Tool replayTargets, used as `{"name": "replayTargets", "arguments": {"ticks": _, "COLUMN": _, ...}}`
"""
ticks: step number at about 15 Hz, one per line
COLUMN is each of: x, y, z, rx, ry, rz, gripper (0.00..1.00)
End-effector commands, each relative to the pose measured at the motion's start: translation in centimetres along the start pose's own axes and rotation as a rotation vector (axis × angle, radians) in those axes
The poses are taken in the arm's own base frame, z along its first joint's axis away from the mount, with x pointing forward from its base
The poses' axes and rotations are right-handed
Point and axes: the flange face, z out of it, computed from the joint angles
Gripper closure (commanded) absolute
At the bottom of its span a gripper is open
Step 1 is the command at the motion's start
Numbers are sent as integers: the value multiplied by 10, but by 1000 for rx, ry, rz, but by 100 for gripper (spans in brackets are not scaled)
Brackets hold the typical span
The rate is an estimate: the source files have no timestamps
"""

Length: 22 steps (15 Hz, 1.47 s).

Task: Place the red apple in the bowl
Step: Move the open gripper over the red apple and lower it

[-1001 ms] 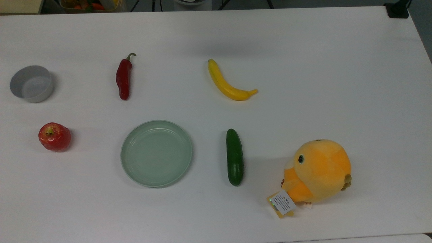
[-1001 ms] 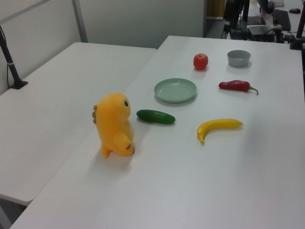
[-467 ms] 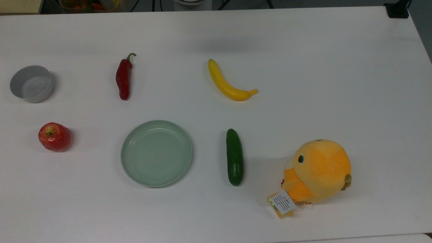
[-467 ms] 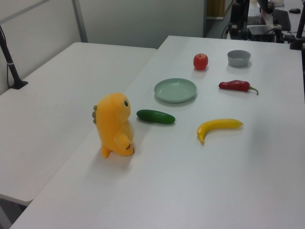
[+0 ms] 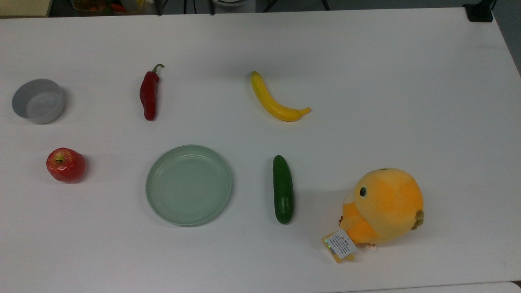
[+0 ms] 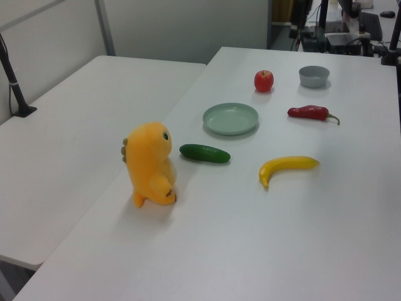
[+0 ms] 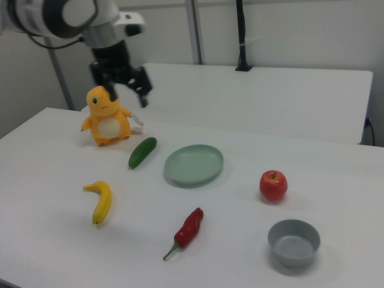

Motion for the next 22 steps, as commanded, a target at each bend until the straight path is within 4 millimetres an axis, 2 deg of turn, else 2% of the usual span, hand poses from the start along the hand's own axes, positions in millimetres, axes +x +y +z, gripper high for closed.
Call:
{"name": "replayTargets", "arguments": {"ticks": 1, "x": 36, "y": 58, "z": 4, "rx": -59, "ry": 135, "rz": -76, "gripper": 0}}
{"name": "replayTargets", "arguments": {"ticks": 3, "x": 44, "y": 89, "z": 15, "rx": -89, "ry": 183, "rz": -86, "gripper": 0}}
{"name": "replayTargets", "arguments": {"ticks": 7, "x": 59, "y": 153, "z": 51, "rx": -172, "ry": 265, "rz": -78, "gripper": 0}}
{"name": "replayTargets", "arguments": {"ticks": 11, "x": 71, "y": 183, "z": 109, "rx": -209, "ry": 284, "rz": -66, "gripper": 0}}
{"name": "replayTargets", "arguments": {"ticks": 13, "x": 76, "y": 199, "z": 145, "rx": -229, "ry": 292, "rz": -47, "gripper": 0}}
{"name": "replayTargets", "arguments": {"ticks": 18, "x": 83, "y": 216, "z": 225, "rx": -265, "ry": 295, "rz": -50, "gripper": 0}}
{"name": "replayTargets", "arguments": {"ticks": 22, "x": 82, "y": 228, "z": 264, "rx": -297, "ry": 289, "rz": -65, "gripper": 0}}
